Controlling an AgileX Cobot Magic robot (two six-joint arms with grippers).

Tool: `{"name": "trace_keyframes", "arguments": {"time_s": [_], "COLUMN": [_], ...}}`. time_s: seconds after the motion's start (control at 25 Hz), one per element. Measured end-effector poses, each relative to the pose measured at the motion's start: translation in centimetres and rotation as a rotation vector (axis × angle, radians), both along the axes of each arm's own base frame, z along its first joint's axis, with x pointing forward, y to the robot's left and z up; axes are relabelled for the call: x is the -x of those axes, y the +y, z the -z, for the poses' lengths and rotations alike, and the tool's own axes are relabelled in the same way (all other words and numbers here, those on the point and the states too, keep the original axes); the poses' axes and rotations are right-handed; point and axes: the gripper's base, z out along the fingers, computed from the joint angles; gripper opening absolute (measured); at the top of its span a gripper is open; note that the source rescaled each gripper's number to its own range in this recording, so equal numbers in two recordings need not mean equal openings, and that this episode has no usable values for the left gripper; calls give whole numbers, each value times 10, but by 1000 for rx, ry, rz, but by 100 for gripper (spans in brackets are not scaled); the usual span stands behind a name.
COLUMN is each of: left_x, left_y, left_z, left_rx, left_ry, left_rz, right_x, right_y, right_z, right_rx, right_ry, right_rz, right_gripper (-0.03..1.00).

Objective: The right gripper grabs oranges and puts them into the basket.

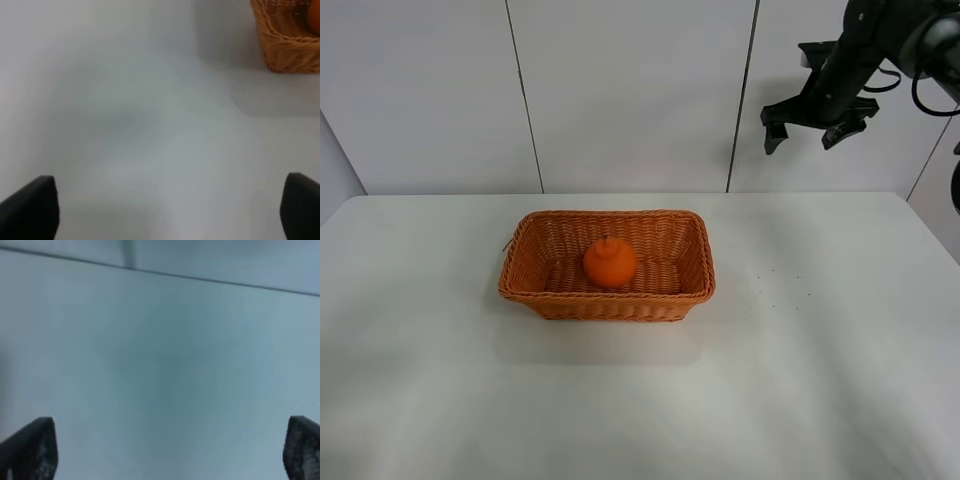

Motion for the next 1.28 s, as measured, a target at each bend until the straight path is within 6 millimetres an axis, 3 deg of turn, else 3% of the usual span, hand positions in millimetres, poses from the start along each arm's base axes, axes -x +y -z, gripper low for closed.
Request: {"name": "trace_keyframes", "arguments": {"time_s": [0.2,0.44,0.64,0.8,0.92,1.04,1.28], "left_x": [0,0,0,0,0,0,0], "left_y": [0,0,0,0,0,0,0], "left_z": [0,0,0,0,0,0,0], "left_rx": [0,0,0,0,0,0,0], "left_ry": [0,0,0,0,0,0,0], "left_rz": [0,0,0,0,0,0,0], "right_x": [-1,11,41,87,133,187,302], "right_y": [-29,-29,-28,-28,-29,-29,-30], "right_z": [1,-5,-15,-24,-28,-29,-9], "right_rx": [-1,-6,-7,-2,0,3,5], "right_ry": [3,31,89,160,217,267,347], "right_rz": [56,54,53,45,42,40,40], "right_gripper": [100,100,100,100,100,100,100]}}
